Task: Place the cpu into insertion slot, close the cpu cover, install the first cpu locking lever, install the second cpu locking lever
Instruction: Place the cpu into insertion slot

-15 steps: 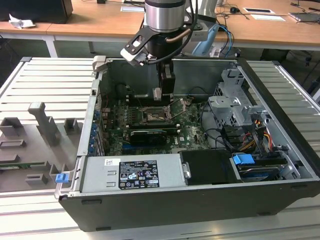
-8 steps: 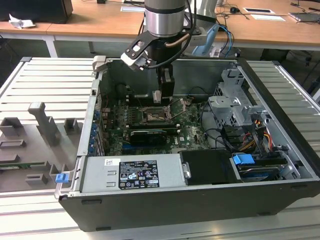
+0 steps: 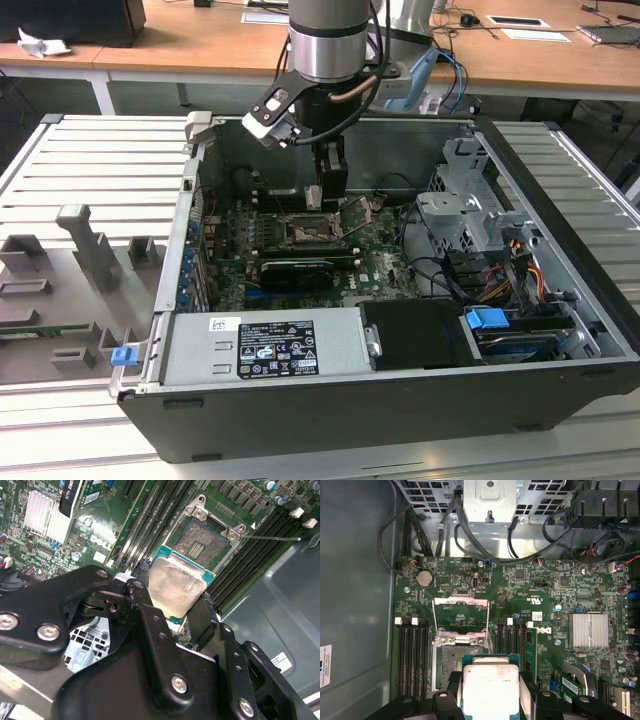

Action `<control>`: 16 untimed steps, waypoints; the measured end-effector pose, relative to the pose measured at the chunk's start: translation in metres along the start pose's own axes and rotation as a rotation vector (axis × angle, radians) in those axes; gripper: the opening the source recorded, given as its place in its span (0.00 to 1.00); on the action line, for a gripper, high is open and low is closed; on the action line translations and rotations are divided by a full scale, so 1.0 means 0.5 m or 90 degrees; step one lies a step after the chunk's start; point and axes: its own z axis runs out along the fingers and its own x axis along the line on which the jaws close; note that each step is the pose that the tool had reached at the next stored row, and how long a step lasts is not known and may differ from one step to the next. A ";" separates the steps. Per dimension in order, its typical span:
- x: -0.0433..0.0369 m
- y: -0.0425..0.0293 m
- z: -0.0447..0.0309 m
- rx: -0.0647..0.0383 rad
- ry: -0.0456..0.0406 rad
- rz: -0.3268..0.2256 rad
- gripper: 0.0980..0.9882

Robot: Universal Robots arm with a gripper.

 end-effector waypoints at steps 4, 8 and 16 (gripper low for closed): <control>0.000 0.000 0.005 0.000 0.0000 0.000 0.50; 0.000 -0.001 0.012 0.001 0.0000 0.000 0.50; 0.000 -0.002 0.022 0.001 -0.0013 0.000 0.50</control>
